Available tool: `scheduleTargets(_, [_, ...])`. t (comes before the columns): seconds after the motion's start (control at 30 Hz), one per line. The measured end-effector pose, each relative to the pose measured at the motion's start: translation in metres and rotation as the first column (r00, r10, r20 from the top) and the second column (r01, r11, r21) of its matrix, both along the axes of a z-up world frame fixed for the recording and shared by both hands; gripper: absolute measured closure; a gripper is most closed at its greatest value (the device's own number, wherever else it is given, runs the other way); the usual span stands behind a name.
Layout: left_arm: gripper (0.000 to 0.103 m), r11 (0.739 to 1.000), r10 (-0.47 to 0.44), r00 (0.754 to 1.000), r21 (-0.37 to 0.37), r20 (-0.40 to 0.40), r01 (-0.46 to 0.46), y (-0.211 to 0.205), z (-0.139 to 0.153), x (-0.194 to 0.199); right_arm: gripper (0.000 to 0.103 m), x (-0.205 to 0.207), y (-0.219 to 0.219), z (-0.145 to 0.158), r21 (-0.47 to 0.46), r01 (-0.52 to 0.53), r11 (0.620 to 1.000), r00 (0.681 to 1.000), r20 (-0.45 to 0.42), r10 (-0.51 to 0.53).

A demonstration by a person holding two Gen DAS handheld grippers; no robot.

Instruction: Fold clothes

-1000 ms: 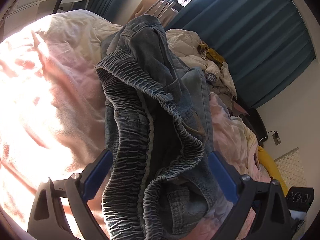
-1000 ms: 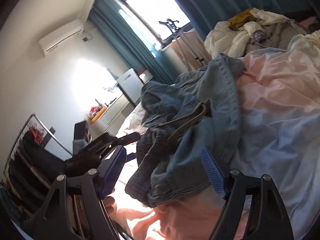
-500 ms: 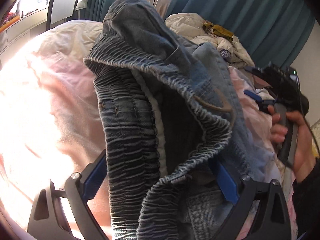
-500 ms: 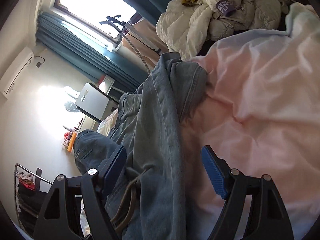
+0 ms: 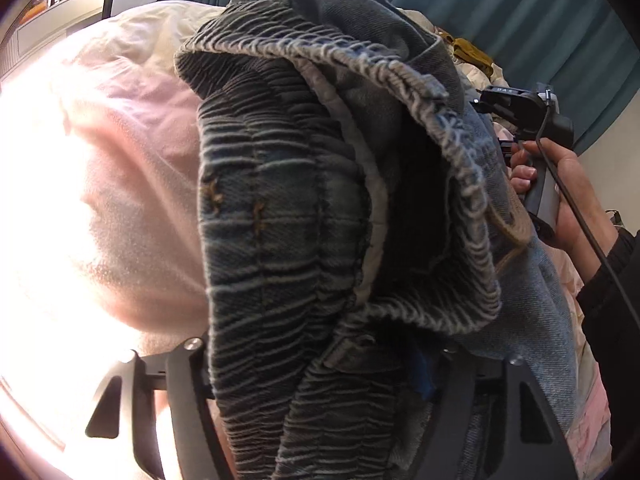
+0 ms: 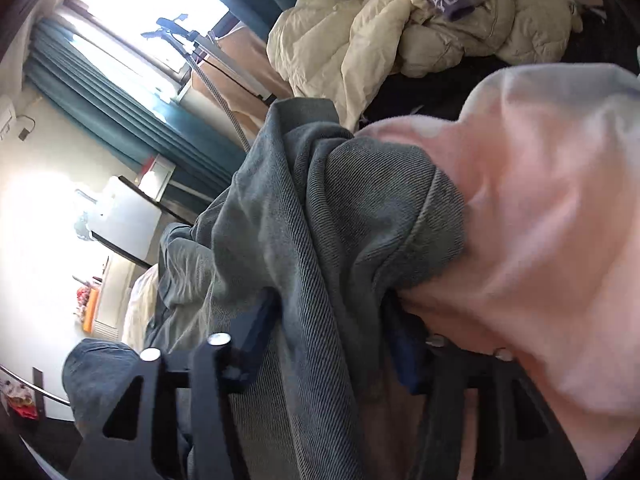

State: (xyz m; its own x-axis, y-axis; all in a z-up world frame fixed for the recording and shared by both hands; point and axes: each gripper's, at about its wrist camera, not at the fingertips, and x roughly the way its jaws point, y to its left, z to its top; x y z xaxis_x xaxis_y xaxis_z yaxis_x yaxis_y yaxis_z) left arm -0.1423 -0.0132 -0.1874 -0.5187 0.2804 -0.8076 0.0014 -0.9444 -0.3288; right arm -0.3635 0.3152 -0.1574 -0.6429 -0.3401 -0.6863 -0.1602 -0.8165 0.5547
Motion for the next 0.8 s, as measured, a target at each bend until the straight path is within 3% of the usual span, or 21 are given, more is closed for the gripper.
scheduleTargets(0.07, [0.058, 0.999, 0.027, 1.0, 0.027, -0.013, -0.027, -0.007, 0.006, 0.001, 0.09, 0.013, -0.003, 0.013, 0.023, 0.023, 0.999, 0.999, -0.044, -0.022])
scheduleTargets(0.17, [0.078, 0.993, 0.071, 0.996, 0.098, -0.05, -0.066, -0.027, 0.023, 0.007, 0.092, 0.036, -0.003, 0.045, 0.031, 0.045, 0.998, 0.992, -0.119, -0.041])
scheduleTargets(0.23, [0.083, 0.986, 0.101, 0.992, 0.141, -0.077, -0.089, -0.041, 0.036, 0.012, 0.092, 0.052, -0.004, 0.067, 0.035, 0.059, 0.998, 0.984, -0.168, -0.052])
scheduleTargets(0.5, [0.085, 0.966, 0.216, 0.927, 0.203, -0.308, -0.158, -0.116, 0.137, 0.032, 0.093, 0.13, 0.023, 0.168, 0.023, 0.117, 0.993, 0.943, -0.316, -0.104])
scheduleTargets(0.67, [0.086, 0.948, 0.271, 0.894, 0.259, -0.356, -0.184, -0.176, 0.201, 0.012, 0.093, 0.183, 0.053, 0.22, -0.014, 0.176, 0.984, 0.909, -0.382, -0.168])
scheduleTargets(0.8, [0.086, 0.95, 0.235, 0.901, 0.283, -0.365, -0.133, -0.189, 0.253, -0.02, 0.093, 0.217, 0.072, 0.251, -0.049, 0.214, 0.976, 0.888, -0.407, -0.215])
